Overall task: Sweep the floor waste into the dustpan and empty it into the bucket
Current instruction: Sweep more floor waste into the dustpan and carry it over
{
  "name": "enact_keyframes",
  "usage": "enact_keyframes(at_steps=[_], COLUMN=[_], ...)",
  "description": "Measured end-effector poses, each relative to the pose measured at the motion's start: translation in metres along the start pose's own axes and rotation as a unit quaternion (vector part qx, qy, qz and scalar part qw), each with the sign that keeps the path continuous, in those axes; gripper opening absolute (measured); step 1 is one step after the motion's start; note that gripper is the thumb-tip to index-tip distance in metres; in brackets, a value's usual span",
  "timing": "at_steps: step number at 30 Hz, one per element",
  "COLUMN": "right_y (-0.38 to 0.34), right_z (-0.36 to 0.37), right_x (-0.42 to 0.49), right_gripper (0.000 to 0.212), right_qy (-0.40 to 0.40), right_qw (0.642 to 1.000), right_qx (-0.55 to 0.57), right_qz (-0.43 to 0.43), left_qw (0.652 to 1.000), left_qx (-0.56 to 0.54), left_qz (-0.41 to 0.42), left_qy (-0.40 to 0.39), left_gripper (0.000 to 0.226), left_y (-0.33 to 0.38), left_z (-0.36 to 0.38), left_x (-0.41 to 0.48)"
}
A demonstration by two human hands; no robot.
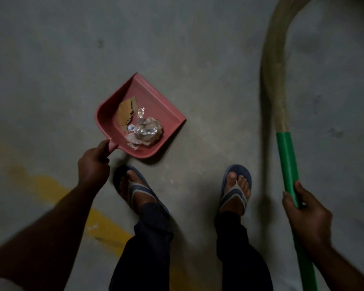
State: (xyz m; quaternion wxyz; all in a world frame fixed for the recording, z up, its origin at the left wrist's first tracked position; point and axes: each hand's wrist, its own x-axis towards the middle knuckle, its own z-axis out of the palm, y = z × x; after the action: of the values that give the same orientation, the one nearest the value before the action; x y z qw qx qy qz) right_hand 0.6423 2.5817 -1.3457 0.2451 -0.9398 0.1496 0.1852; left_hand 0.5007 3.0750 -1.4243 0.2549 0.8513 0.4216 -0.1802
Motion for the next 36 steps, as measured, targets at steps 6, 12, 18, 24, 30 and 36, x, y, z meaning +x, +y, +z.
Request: enact_keyframes(at_steps=[6, 12, 18, 24, 30, 36], right_y=[-0.028, -0.041, -0.055, -0.103, -0.193, -0.278], right_z=[0.057, 0.082, 0.064, 0.028, -0.071, -0.219], right_x=[0.001, -0.015, -0.026, -0.022, -0.028, -0.062], right_gripper=[0.048, 0.047, 0.045, 0.052, 0.050, 0.050], right_qy=[-0.097, -0.156, -0.123, -0.070, -0.099, -0.135], right_qw=[0.992, 0.948, 0.946, 0.971, 0.977, 0.979], right_qx=[-0.006, -0.028, 0.060, 0.118, 0.167, 0.138], right_qz=[-0.080, -0.276, -0.293, -0.195, -0.087, -0.062], left_qw=[0.999, 1.000, 0.998, 0.996, 0.993, 0.985], left_qx=[-0.009, -0.007, -0.054, -0.084, -0.112, -0.159], left_qz=[-0.010, -0.010, 0.013, 0.030, 0.040, 0.061], left_qy=[-0.029, -0.022, 0.007, 0.015, 0.020, 0.018], left_gripper=[0.076, 0.072, 0.072, 0.067, 0.063, 0.061], left_y=[0.020, 0.035, 0.055, 0.095, 0.151, 0.223], left_z=[0.006, 0.000, -0.008, -0.047, -0.152, -0.287], left_x=[0.008, 0.016, 0.018, -0.002, -0.051, -0.128])
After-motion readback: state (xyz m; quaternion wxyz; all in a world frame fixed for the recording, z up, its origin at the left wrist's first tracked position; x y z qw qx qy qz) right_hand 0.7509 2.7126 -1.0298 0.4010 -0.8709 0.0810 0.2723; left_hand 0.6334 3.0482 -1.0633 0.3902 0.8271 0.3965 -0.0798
